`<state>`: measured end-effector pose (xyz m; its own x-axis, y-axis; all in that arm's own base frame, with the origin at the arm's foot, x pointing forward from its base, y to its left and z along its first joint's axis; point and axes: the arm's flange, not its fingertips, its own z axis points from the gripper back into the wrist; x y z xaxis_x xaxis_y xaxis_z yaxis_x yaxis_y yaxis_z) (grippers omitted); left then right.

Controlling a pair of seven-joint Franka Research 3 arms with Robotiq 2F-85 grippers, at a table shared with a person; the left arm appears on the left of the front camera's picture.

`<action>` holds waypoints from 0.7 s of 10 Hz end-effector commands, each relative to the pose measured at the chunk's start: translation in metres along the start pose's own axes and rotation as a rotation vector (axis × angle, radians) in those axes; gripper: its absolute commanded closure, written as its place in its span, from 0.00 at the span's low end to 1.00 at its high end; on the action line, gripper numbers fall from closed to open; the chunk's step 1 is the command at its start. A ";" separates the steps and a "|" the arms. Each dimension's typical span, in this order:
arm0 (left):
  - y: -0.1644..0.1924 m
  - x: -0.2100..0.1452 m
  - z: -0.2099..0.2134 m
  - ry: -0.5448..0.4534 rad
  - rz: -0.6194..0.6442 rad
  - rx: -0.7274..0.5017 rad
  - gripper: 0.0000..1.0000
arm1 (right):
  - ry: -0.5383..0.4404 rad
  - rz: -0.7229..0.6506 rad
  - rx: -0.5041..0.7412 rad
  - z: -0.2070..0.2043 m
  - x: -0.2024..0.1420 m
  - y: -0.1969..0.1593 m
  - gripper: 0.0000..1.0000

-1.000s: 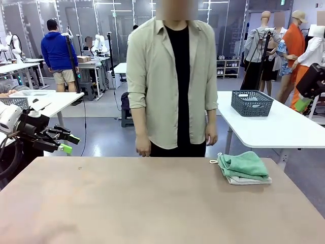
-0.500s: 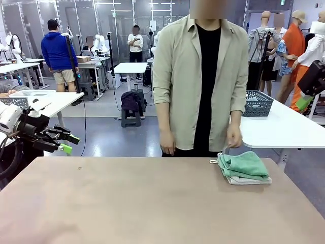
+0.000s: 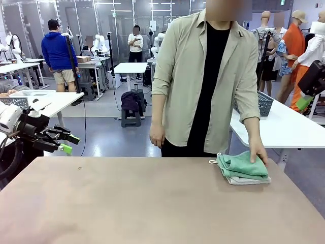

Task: Fold the towels and place them in the basket.
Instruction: Stack the folded Towel with hook on the right side of the table.

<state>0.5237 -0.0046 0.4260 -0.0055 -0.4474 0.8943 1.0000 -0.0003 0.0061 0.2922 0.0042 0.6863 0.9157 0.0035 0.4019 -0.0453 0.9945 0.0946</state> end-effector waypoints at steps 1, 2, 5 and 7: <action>-0.004 0.001 0.000 0.019 -0.004 0.009 0.30 | 0.008 -0.018 -0.002 0.003 -0.001 -0.002 0.14; -0.004 0.001 0.000 0.019 -0.004 0.009 0.30 | 0.008 -0.018 -0.002 0.003 -0.001 -0.002 0.14; -0.003 0.022 0.037 -0.025 0.048 0.005 0.30 | -0.048 -0.008 0.032 0.022 0.012 -0.006 0.14; -0.009 0.052 0.091 0.004 0.042 0.047 0.30 | -0.117 0.003 0.062 0.053 0.025 -0.016 0.14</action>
<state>0.5184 0.0365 0.4857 0.0288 -0.4315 0.9017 0.9981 0.0613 -0.0025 0.2890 -0.0112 0.7295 0.8778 -0.0217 0.4785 -0.0399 0.9922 0.1181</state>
